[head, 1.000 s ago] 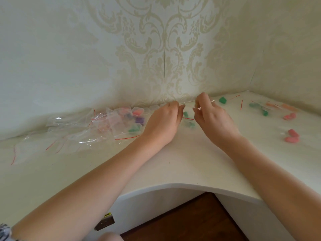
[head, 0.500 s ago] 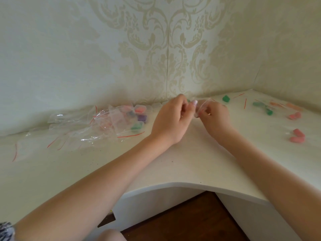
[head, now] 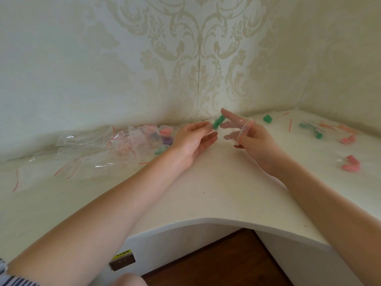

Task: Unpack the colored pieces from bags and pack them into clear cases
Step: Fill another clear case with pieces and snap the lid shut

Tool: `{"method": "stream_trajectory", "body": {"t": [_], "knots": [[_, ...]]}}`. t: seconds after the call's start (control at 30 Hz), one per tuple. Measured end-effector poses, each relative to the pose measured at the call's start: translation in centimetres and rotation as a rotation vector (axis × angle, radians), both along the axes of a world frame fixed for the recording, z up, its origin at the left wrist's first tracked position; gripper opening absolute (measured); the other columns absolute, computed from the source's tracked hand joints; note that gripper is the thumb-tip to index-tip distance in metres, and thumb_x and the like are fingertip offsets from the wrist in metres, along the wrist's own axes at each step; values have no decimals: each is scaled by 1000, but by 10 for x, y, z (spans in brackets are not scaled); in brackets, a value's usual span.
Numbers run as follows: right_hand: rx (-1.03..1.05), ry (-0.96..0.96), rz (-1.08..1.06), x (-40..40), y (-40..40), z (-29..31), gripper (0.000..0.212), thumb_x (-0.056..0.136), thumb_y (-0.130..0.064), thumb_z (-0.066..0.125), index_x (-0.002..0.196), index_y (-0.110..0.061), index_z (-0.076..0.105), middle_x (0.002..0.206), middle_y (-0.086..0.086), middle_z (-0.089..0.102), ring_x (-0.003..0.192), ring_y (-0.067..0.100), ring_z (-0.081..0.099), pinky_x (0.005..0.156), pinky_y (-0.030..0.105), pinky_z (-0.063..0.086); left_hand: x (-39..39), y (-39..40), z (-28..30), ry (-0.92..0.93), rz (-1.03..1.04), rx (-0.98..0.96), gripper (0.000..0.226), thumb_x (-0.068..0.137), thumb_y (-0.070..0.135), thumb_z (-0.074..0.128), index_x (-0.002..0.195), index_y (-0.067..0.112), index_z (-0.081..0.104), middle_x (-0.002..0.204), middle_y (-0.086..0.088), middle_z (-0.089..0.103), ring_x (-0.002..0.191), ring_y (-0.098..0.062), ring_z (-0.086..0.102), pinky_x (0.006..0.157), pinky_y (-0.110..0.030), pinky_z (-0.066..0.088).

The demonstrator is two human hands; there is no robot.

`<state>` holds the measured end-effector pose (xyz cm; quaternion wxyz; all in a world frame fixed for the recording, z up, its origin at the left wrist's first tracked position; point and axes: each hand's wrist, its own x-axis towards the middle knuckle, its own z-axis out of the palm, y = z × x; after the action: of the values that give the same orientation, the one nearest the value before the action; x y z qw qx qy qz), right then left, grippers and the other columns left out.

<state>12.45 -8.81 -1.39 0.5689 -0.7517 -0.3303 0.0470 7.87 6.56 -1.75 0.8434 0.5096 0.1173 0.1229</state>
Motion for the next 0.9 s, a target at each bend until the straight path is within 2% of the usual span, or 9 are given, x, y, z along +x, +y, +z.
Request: {"method": "stream_trajectory", "body": {"t": [0.13, 0.2, 0.27, 0.4, 0.57, 0.63, 0.73, 0.83, 0.9], "knots": [[-39, -11, -14, 3, 2, -3, 67, 91, 10, 37, 128, -45, 49, 120, -4, 60, 88, 3, 62, 67, 10, 43, -2, 2, 2, 13, -49, -51, 9, 91, -3, 55, 91, -1, 63, 84, -12, 66, 71, -16, 64, 71, -25, 59], [-57, -20, -40, 3, 3, -5, 61, 91, 7, 36, 132, -36, 50, 120, -3, 60, 91, 8, 58, 64, 5, 40, -3, 1, 1, -5, -37, -12, 12, 89, -8, 56, 86, 0, 64, 80, -11, 64, 68, -13, 63, 69, -23, 58], [-65, -31, -52, 2, 4, -7, 54, 92, 6, 35, 134, -24, 51, 118, -4, 58, 90, 0, 56, 65, -1, 37, -3, 1, 1, -10, -23, 37, 13, 87, -8, 57, 84, 3, 64, 79, -10, 63, 68, -13, 61, 66, -21, 58], [-114, -40, -133, 6, 5, -9, 28, 97, -10, 43, 116, -8, 64, 108, -13, 61, 84, 1, 57, 60, 1, 38, -1, 0, 2, 4, 22, 143, 14, 87, -6, 60, 84, 8, 58, 80, -9, 60, 70, -14, 60, 69, -25, 58], [-104, -94, -104, 7, 3, -11, 15, 97, -23, 52, 99, -29, 65, 85, -10, 63, 75, 5, 57, 63, 11, 40, -2, -5, -1, -27, 16, 317, 19, 83, -10, 60, 81, 8, 56, 80, -9, 60, 67, -13, 64, 77, -28, 58], [-114, -115, -97, 7, 2, -10, 16, 96, -20, 54, 105, -26, 66, 81, -6, 64, 68, 5, 54, 62, 13, 40, -3, -5, -2, -52, 22, 428, 21, 81, -12, 60, 79, 9, 56, 76, -7, 59, 62, -10, 63, 71, -24, 59], [-117, -99, -16, 4, 2, -8, 26, 94, -14, 56, 116, -25, 64, 91, -4, 68, 66, -3, 56, 67, 8, 45, -3, -3, -4, -64, 23, 424, 21, 81, -13, 59, 79, 8, 55, 77, -8, 61, 62, -12, 65, 70, -24, 59], [-120, -105, 22, 1, 2, -7, 28, 92, -12, 60, 105, -36, 64, 89, -19, 69, 74, -9, 59, 76, 11, 48, -2, -2, -4, -67, 11, 323, 18, 83, -10, 60, 80, 7, 55, 80, -9, 64, 64, -14, 66, 74, -26, 58], [-121, -150, -34, 2, 2, -7, 28, 89, -14, 65, 92, -43, 64, 78, -30, 67, 75, -12, 59, 74, 5, 45, -2, -5, -4, -71, 11, 316, 18, 84, -9, 61, 81, 7, 54, 79, -8, 63, 64, -13, 66, 73, -24, 58]]}}
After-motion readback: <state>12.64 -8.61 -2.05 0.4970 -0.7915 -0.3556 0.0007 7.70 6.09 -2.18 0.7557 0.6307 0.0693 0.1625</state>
